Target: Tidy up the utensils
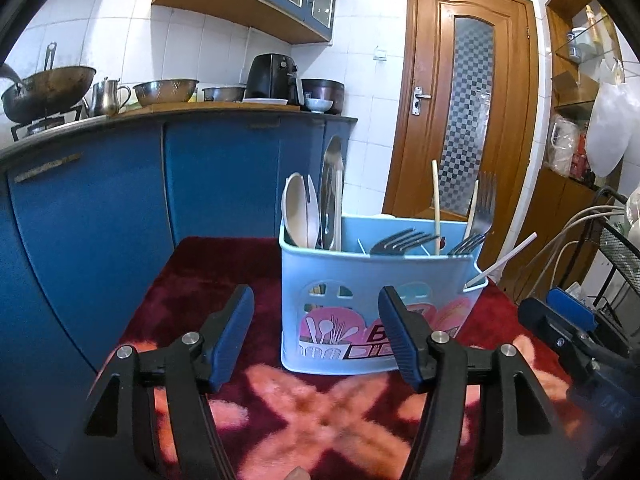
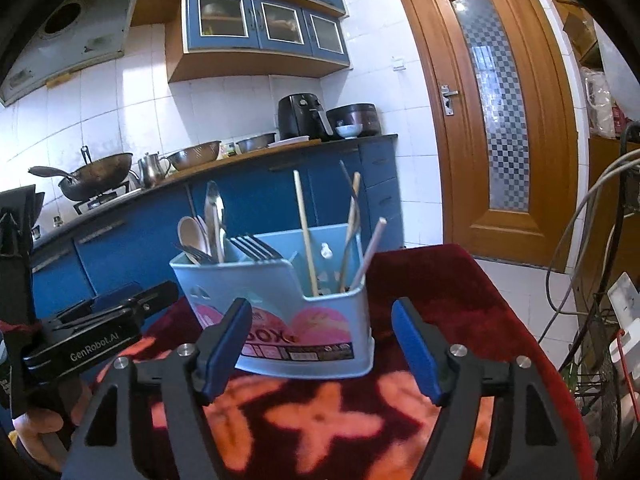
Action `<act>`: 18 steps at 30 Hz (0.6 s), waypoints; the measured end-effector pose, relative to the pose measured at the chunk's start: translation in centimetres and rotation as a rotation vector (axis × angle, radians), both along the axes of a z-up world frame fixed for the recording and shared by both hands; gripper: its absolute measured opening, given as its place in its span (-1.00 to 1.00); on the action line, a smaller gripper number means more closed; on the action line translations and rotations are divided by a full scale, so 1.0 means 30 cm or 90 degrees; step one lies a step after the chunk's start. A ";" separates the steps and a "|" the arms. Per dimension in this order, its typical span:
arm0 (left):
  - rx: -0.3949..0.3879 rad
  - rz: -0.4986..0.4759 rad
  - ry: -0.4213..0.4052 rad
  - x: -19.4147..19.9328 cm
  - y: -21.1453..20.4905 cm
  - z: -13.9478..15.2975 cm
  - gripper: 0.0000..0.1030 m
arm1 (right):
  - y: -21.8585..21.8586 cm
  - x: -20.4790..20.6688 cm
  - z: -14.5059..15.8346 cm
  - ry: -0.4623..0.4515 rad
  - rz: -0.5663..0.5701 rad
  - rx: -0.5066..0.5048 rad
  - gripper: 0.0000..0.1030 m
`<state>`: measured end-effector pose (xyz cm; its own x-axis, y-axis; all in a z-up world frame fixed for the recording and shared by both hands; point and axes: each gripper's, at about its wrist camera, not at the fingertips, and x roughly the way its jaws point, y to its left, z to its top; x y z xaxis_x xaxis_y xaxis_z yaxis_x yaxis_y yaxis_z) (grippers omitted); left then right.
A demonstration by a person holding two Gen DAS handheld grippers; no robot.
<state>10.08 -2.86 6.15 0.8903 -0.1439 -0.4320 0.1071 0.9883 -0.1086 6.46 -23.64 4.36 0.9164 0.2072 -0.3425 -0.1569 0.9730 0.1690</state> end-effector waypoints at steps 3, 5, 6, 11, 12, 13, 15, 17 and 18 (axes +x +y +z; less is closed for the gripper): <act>0.006 0.006 -0.002 0.007 -0.001 -0.021 0.28 | 0.000 0.004 -0.023 0.001 -0.004 -0.004 0.47; 0.010 0.008 -0.001 0.012 -0.003 -0.034 0.28 | 0.000 0.008 -0.035 0.001 -0.007 -0.005 0.48; 0.011 0.010 -0.001 0.013 -0.006 -0.041 0.28 | 0.002 0.009 -0.038 0.001 -0.008 -0.005 0.48; 0.018 0.013 0.002 0.018 -0.011 -0.064 0.28 | 0.010 0.015 -0.057 0.003 -0.012 -0.010 0.48; 0.020 0.014 0.002 0.020 -0.012 -0.066 0.28 | 0.010 0.018 -0.060 0.005 -0.012 -0.008 0.48; 0.023 0.014 0.003 0.021 -0.013 -0.070 0.28 | 0.011 0.018 -0.062 0.006 -0.013 -0.008 0.48; 0.026 0.015 0.004 0.023 -0.014 -0.075 0.28 | 0.010 0.019 -0.066 0.008 -0.014 -0.005 0.48; 0.027 0.013 0.007 0.029 -0.014 -0.078 0.28 | 0.007 0.021 -0.069 0.011 -0.014 -0.003 0.48; 0.026 0.013 0.009 0.031 -0.012 -0.079 0.28 | 0.008 0.020 -0.071 0.011 -0.014 -0.002 0.48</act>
<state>11.00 -3.22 3.78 0.8868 -0.1087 -0.4492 0.0863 0.9938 -0.0700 7.07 -23.39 2.23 0.9148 0.1856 -0.3587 -0.1322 0.9769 0.1681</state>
